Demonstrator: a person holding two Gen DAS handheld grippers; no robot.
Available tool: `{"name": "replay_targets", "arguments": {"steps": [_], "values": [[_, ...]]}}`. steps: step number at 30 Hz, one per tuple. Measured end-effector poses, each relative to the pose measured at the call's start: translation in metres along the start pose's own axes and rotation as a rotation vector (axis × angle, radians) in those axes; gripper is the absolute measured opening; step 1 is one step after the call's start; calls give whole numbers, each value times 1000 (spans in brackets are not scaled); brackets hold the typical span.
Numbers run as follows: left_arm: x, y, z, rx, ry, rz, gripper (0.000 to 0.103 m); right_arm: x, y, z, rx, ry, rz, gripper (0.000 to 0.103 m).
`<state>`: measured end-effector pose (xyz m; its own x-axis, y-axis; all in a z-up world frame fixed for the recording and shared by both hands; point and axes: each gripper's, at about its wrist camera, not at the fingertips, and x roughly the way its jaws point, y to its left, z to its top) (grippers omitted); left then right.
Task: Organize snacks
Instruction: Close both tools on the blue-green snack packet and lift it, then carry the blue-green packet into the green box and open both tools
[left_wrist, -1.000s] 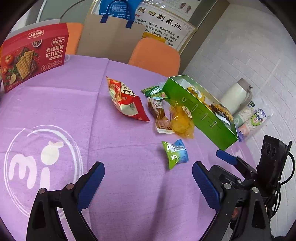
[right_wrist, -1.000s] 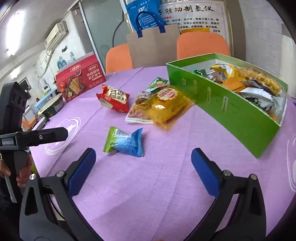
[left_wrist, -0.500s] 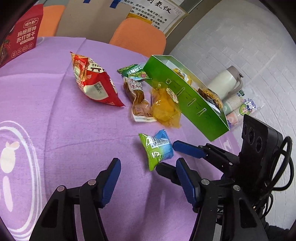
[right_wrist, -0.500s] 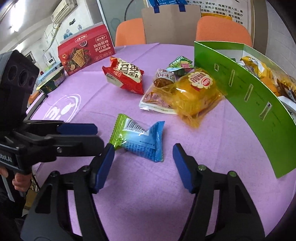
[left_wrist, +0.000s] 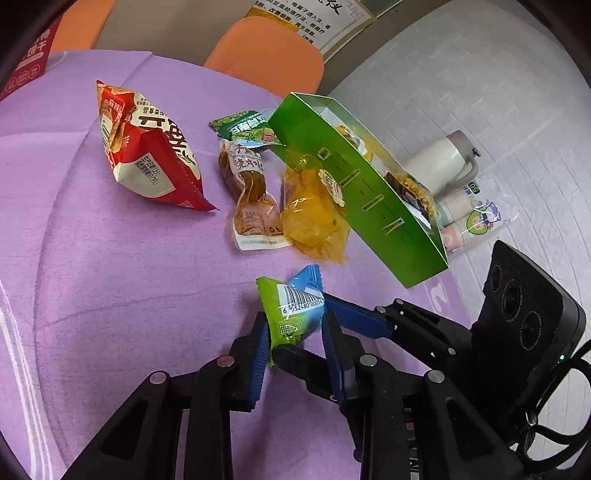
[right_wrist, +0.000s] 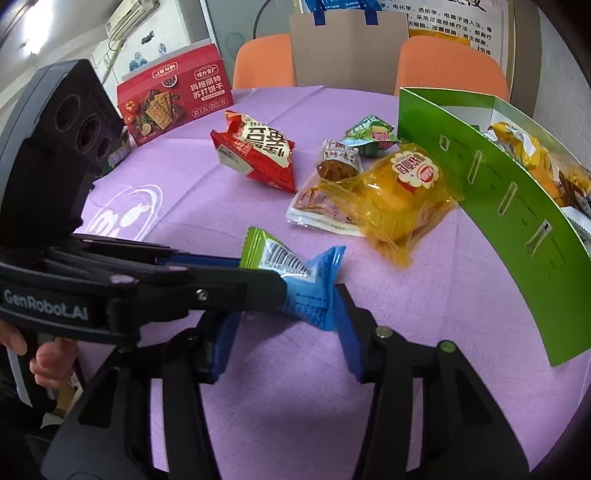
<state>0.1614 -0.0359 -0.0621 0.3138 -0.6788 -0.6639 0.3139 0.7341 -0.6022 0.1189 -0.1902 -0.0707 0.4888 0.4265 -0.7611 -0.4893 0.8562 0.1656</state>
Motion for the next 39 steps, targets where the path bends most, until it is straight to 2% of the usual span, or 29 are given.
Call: {"name": "replay_targets", "arguments": {"steps": [7, 13, 18, 21, 31, 33, 34, 35, 36, 37, 38, 39], "values": [[-12, -25, 5, 59, -39, -15, 22, -29, -1, 0, 17, -75, -36, 43], [-16, -68, 38, 162, -86, -55, 22, -68, -23, 18, 63, -197, -86, 43], [1, -100, 74, 238, -87, -76, 22, -85, -56, 33, 127, -266, -131, 43], [18, -115, 95, 250, -77, -100, 22, -90, -78, 42, 176, -304, -152, 43], [79, -128, 134, 273, -22, -78, 22, -75, -139, 54, 292, -310, -200, 43], [86, -127, 137, 283, -18, -56, 22, -72, -144, 51, 297, -304, -202, 47], [87, -127, 137, 290, -24, -30, 23, -69, -145, 51, 293, -295, -204, 52], [88, -126, 137, 294, -32, -9, 28, -66, -146, 50, 288, -282, -192, 58], [88, -125, 136, 293, -33, 5, 45, -64, -147, 49, 283, -278, -183, 68], [87, -123, 135, 287, -39, 18, 57, -65, -145, 47, 273, -288, -195, 71], [84, -121, 134, 279, -64, 45, 76, -66, -142, 44, 258, -298, -211, 74], [81, -121, 133, 275, -91, 71, 83, -66, -140, 42, 242, -300, -223, 75]]}}
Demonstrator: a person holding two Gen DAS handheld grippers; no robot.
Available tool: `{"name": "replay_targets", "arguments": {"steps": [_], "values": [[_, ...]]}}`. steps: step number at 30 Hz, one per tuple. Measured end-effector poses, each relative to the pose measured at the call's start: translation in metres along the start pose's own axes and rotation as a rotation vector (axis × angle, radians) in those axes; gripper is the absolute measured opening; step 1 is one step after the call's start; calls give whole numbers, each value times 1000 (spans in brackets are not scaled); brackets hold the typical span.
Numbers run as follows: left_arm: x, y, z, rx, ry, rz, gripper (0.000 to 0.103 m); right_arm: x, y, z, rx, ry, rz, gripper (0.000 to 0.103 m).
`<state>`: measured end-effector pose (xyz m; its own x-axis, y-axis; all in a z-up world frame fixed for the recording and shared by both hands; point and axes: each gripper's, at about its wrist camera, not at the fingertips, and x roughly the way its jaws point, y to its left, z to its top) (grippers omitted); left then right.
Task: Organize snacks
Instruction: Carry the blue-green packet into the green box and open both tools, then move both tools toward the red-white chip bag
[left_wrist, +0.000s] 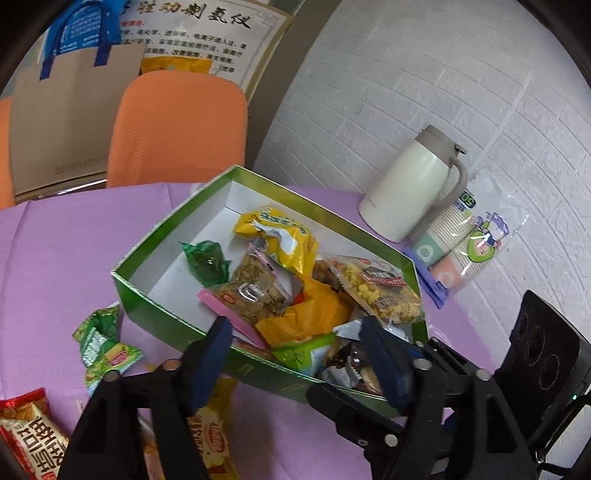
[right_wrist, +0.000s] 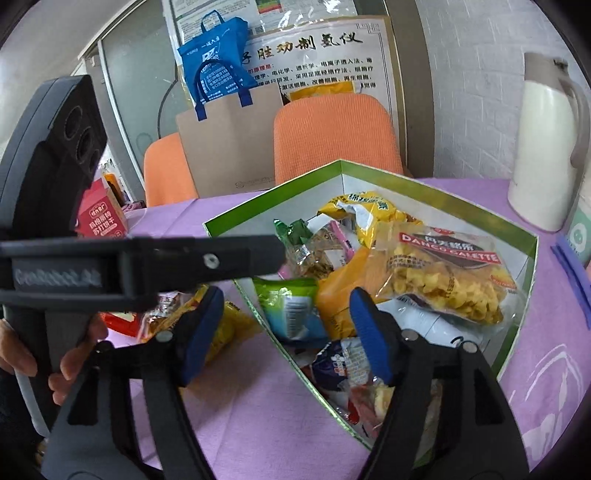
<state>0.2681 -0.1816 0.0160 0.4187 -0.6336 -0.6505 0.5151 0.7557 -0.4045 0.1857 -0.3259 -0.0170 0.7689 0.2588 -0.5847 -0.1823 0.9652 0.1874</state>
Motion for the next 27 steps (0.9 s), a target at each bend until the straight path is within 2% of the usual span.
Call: {"name": "replay_targets", "arguments": {"steps": [2, 6, 9, 14, 17, 20, 27], "values": [[-4, 2, -1, 0, -15, 31, 84, 0, 0, -3, -7, 3, -6, 78], [-13, 10, -3, -32, -14, 26, 84, -1, 2, -6, -3, 25, 3, 78], [-31, 13, -4, -51, -43, 14, 84, -14, 8, -5, -11, -4, 10, 79], [-74, 17, -14, -61, -99, 13, 88, -45, 21, -5, -28, -76, 22, 87], [-97, 20, -27, -77, -107, 55, 88, -56, 29, -9, -34, -82, 45, 87], [-114, 26, -45, -104, -102, 90, 88, -61, 37, -17, -29, -68, 61, 87], [-137, 62, -96, -213, -117, 183, 88, -43, 53, -39, 5, 41, 95, 87]]}}
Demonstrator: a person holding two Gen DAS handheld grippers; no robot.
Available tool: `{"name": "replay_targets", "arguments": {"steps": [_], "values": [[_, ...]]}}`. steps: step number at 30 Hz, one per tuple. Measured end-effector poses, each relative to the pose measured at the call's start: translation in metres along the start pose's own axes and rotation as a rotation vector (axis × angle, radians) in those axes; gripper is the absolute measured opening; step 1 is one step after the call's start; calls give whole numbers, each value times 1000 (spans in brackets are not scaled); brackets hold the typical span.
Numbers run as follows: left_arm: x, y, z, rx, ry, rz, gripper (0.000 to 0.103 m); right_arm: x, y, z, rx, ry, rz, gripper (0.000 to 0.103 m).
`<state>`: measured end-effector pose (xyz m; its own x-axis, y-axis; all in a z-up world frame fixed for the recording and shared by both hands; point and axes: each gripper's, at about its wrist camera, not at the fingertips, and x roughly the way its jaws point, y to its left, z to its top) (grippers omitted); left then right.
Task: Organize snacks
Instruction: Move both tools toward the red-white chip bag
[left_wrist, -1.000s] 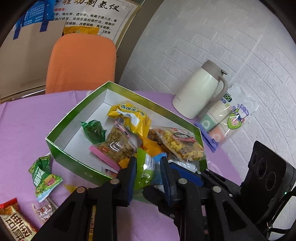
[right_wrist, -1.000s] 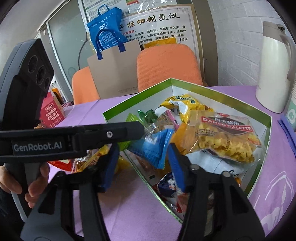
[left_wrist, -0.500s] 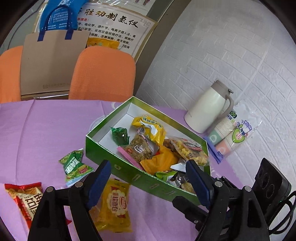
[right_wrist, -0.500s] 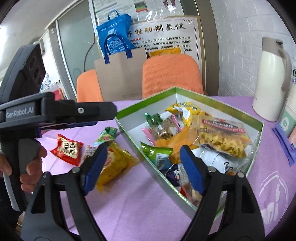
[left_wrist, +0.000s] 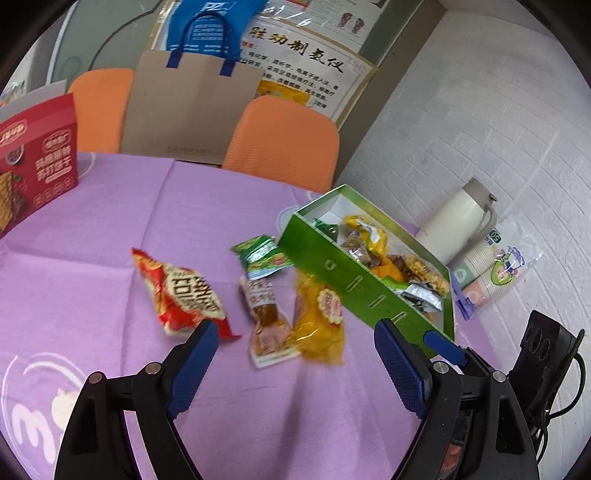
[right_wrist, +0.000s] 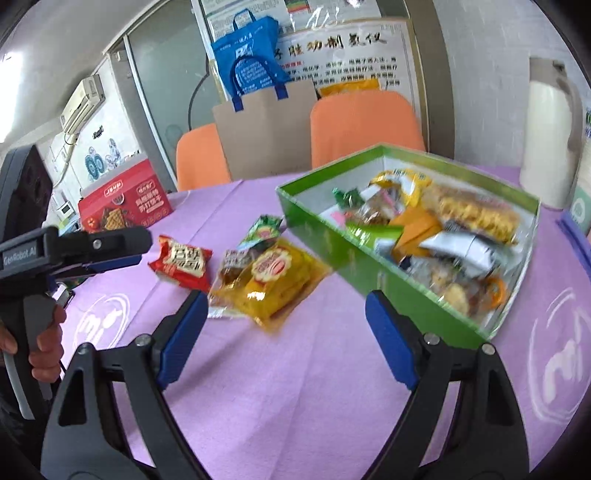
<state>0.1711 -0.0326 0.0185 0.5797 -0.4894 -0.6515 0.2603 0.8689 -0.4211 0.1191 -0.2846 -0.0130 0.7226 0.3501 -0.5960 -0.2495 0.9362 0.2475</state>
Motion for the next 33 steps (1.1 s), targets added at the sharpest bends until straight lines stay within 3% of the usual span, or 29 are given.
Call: {"name": "replay_targets", "arguments": {"steps": [4, 10, 13, 21, 23, 29, 33], "values": [[-3, 22, -20, -17, 13, 34, 88, 16, 14, -7, -19, 49, 25, 87], [-9, 53, -32, -57, 17, 47, 88, 37, 50, -6, -109, 98, 104, 66], [-16, 60, -32, -66, -1, 40, 88, 51, 66, -2, -145, 121, 129, 62], [-8, 80, 5, -68, -18, 20, 88, 85, 101, 0, -168, 177, 191, 62], [4, 88, 17, -95, 3, -11, 87, 92, 107, 1, -178, 176, 181, 62], [42, 112, 30, -175, 81, -49, 69, 115, 125, 5, -249, 175, 117, 62], [56, 112, 29, -195, 112, -76, 68, 132, 134, 6, -301, 188, 82, 62]]}}
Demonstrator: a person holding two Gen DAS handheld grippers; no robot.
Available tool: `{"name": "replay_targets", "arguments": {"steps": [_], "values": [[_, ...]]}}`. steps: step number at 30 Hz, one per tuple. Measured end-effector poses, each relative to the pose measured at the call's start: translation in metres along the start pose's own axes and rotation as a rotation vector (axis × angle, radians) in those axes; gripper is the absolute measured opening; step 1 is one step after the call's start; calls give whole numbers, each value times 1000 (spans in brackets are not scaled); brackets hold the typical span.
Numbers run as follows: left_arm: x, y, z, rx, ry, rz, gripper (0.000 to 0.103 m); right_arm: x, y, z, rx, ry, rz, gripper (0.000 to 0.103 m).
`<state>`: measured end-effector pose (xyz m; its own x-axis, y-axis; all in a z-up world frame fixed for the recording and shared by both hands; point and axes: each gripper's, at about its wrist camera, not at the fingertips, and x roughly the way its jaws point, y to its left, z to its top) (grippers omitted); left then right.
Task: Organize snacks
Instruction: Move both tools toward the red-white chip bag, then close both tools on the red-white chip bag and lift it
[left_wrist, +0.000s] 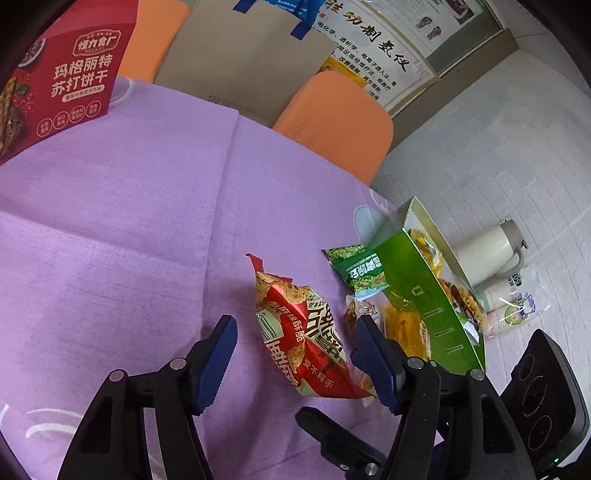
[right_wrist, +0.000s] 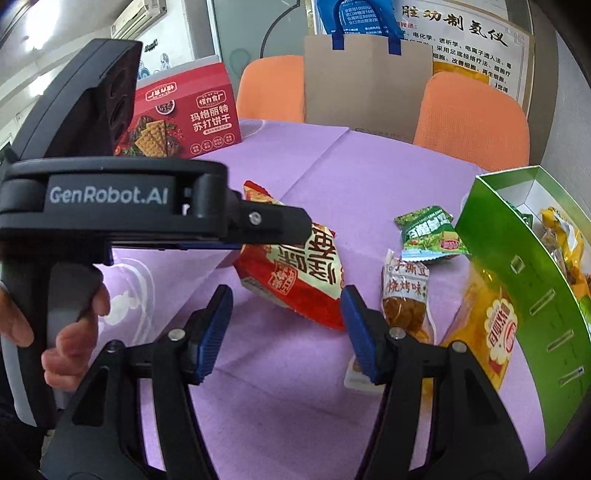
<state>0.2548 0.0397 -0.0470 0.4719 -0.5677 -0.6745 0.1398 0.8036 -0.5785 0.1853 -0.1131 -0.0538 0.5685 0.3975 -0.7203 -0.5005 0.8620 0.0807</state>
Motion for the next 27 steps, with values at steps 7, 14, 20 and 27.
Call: {"name": "replay_targets", "arguments": {"steps": [7, 14, 20, 27], "values": [[7, -3, -2, 14, 23, 8, 33, 7, 0, 5, -2, 4, -26, 50], [-15, -38, -2, 81, -30, 19, 33, -32, 4, 4, -7, -102, -3, 37], [-24, -90, 10, 179, -69, 2, 33, -74, -17, 10, 37, -208, -23, 36], [-1, -150, 25, 256, -49, -42, 33, -103, -61, 18, 124, -281, -74, 35]]}}
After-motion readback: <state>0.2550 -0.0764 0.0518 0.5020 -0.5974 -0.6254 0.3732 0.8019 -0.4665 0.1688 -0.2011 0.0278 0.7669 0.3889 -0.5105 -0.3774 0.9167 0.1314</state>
